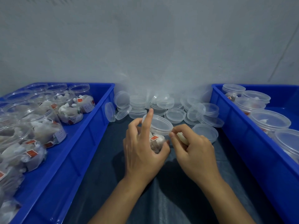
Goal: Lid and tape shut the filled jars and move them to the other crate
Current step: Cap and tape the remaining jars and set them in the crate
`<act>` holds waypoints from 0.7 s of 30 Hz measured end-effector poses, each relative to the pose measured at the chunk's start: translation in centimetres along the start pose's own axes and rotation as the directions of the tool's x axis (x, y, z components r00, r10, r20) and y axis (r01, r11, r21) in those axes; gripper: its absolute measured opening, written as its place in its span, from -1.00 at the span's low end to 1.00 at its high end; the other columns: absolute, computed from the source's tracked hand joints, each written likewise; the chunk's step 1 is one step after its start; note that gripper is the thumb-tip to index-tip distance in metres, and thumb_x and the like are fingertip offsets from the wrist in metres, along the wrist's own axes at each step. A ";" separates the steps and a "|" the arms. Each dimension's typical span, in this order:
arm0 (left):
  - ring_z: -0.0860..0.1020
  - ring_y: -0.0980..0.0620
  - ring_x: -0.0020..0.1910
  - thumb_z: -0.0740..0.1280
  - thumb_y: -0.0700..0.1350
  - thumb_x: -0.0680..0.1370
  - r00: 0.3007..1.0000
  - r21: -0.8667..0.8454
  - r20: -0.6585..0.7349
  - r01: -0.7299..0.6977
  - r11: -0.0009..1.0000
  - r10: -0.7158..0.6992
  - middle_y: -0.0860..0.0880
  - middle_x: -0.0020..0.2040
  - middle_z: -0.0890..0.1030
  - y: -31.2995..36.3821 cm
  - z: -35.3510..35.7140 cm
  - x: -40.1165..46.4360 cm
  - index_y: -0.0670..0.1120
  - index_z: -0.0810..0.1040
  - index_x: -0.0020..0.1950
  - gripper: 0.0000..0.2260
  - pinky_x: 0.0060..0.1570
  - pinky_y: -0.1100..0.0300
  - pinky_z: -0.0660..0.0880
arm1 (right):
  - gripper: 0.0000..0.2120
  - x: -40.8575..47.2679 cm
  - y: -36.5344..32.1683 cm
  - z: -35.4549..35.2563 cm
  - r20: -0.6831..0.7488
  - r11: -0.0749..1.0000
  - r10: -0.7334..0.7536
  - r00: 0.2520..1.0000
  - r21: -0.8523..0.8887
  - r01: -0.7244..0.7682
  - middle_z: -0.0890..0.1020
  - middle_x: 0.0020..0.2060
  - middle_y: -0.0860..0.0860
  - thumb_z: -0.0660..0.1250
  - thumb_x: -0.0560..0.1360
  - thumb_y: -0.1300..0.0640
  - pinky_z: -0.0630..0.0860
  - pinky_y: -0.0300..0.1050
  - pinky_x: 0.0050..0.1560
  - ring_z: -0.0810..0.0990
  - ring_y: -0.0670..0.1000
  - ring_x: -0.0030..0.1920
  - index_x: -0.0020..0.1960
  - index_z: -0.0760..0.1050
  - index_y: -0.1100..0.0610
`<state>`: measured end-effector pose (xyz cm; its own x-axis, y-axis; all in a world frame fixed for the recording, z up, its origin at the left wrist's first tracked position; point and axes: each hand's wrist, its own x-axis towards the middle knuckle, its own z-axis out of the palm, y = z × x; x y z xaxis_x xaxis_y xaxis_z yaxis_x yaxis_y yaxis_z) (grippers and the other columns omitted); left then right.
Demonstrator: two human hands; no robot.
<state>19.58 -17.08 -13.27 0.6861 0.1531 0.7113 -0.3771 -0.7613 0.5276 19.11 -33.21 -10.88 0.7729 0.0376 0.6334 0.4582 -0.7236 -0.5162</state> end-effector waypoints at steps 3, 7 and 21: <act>0.49 0.03 0.20 0.49 0.17 0.43 1.000 -0.020 0.006 0.014 1.000 -0.014 0.07 0.33 0.36 0.1 0.0 -0.1 0.30 0.10 0.69 -0.10 0.11 -0.08 0.55 | -0.81 0.0 -0.1 0.0 0.016 1.000 0.027 1.000 0.008 -0.027 0.67 -0.31 -0.14 0.20 0.58 -0.23 0.53 0.02 -0.18 0.57 -0.05 -0.28 0.03 0.47 -0.15; 0.51 0.01 0.21 0.48 0.16 0.44 0.999 -0.052 0.023 0.027 0.998 -0.026 0.07 0.33 0.36 0.2 -0.1 -0.1 0.27 0.12 0.69 -0.11 0.12 -0.11 0.55 | -0.79 0.0 -0.4 0.0 0.013 0.998 0.054 0.998 0.013 -0.054 0.68 -0.31 -0.18 0.19 0.56 -0.25 0.56 0.02 -0.19 0.61 -0.05 -0.27 0.03 0.47 -0.16; 0.48 0.02 0.29 0.35 0.19 0.51 0.993 -0.153 0.113 0.033 0.988 -0.016 0.03 0.39 0.43 0.4 -1.3 0.4 0.15 0.22 0.67 -0.26 0.23 -0.15 0.52 | -0.79 0.0 -0.5 -0.7 0.112 0.998 0.063 0.992 0.007 -0.064 0.49 -0.49 -0.14 0.17 0.55 -0.26 0.39 -0.04 -0.26 0.47 -0.08 -0.36 0.00 0.45 -0.16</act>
<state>18.88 -16.54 -12.16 0.7579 0.0930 0.6457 -0.4447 -0.6506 0.6156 18.58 -33.37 -10.22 0.8444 0.0692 0.5313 0.4110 -0.7198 -0.5594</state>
